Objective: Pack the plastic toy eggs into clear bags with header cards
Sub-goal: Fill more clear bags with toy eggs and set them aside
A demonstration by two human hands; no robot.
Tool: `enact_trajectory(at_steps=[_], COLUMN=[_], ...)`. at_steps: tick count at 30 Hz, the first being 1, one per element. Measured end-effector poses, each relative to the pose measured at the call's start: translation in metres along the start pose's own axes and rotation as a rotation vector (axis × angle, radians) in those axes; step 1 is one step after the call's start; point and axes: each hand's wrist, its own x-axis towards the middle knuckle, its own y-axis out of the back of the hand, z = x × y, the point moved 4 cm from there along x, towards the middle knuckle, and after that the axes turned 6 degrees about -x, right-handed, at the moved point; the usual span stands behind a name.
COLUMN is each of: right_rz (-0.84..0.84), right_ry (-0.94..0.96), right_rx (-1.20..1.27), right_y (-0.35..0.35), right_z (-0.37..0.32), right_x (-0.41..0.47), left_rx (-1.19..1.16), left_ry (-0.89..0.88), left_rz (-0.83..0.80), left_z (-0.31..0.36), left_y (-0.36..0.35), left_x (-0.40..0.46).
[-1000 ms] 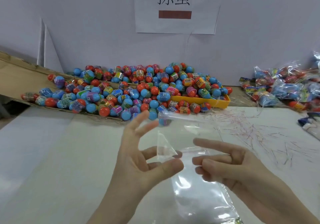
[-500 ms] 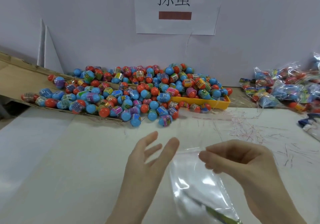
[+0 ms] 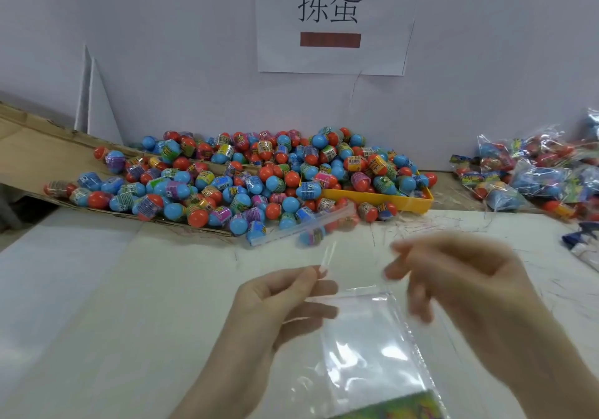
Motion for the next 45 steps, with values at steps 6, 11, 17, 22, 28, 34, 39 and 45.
enact_trajectory(at_steps=[6,11,17,22,28,34,39,45], right_rz=[0.177,-0.254,-0.142,-0.028,0.191,-0.12,-0.149,-0.392], right_ry=[-0.2,0.026,0.151,0.129,-0.03,0.18,0.294,0.058], right_rx=[-0.675,-1.355,-1.555,-1.515,-0.56,-0.916,-1.492,-1.416], right_y=[0.028,0.002,-0.005,0.004,0.013,-0.023,-0.027,-0.017], right_z=[0.077,0.13,0.135,0.13,0.076,0.04,0.028,0.031], right_x=[0.083,0.107,0.115,0.109,0.08,0.043,0.045,0.053], left_rx=[0.122,0.085,0.047,0.066,0.108,0.135,0.107,0.102], left_ry=[0.038,0.041,0.03,-0.005,-0.051,-0.123,-0.163,-0.162], left_rz=[0.161,0.176,0.086,0.062,0.057,0.026,-0.028,-0.071], left_z=[-0.019,-0.031,-0.029,-0.027,-0.027,-0.024,-0.022,-0.02], left_y=[0.037,0.043,0.037,0.035,0.032,0.026,0.023,0.02], left_x=[0.034,0.036,0.034,0.031,0.03,0.027,0.023,0.022])
